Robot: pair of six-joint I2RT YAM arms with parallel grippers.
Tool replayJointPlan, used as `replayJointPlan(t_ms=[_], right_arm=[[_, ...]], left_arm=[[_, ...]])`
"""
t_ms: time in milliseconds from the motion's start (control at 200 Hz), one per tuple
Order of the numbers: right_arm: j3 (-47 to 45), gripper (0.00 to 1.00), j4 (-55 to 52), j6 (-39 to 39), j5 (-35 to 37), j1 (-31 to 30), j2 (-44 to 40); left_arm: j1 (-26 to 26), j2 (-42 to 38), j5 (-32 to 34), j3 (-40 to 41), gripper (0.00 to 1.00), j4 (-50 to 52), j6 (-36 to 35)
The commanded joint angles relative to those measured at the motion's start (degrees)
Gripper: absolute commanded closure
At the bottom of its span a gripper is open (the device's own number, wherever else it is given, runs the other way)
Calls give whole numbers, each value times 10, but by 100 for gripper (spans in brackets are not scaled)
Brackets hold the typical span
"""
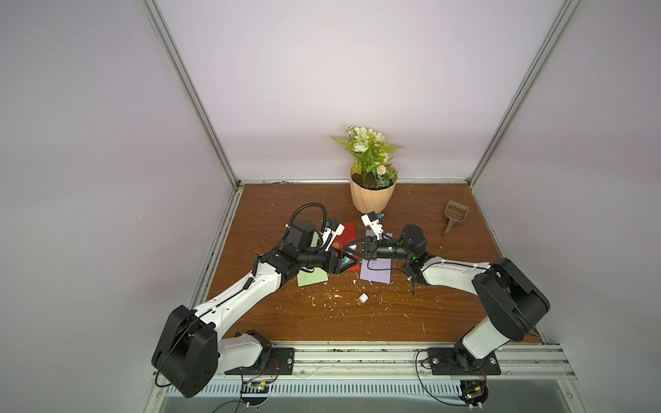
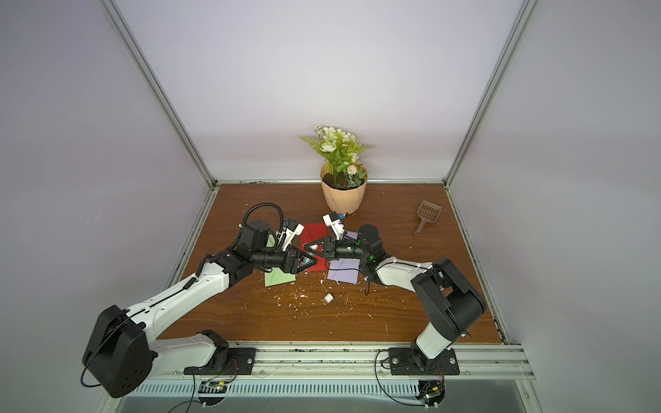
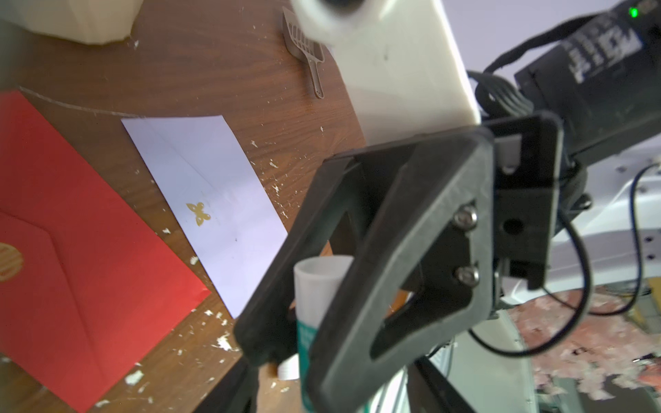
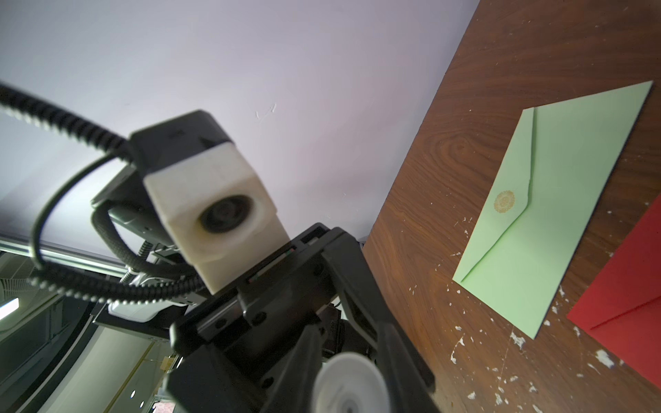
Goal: Seal the envelope with a glue stick
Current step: Screw the glue stick, then pick up the lid from the center of the board.
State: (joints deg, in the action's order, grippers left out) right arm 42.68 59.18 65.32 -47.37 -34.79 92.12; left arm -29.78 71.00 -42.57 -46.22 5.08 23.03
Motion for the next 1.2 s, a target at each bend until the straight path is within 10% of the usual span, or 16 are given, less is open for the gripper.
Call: replayJointPlan(t_ms=[0,375,1196], right_arm=[[15,100,-30,-20,26,24,-41],[43,100,-336,-188,130,52,-98],[-78,100,-440,-231,181,146,-219]], left_arm=[[6,-14,26,-3,21,28,-26],[-85,12,168,14,19,139,-82],[-219,209,264,-78,23,158,-147]])
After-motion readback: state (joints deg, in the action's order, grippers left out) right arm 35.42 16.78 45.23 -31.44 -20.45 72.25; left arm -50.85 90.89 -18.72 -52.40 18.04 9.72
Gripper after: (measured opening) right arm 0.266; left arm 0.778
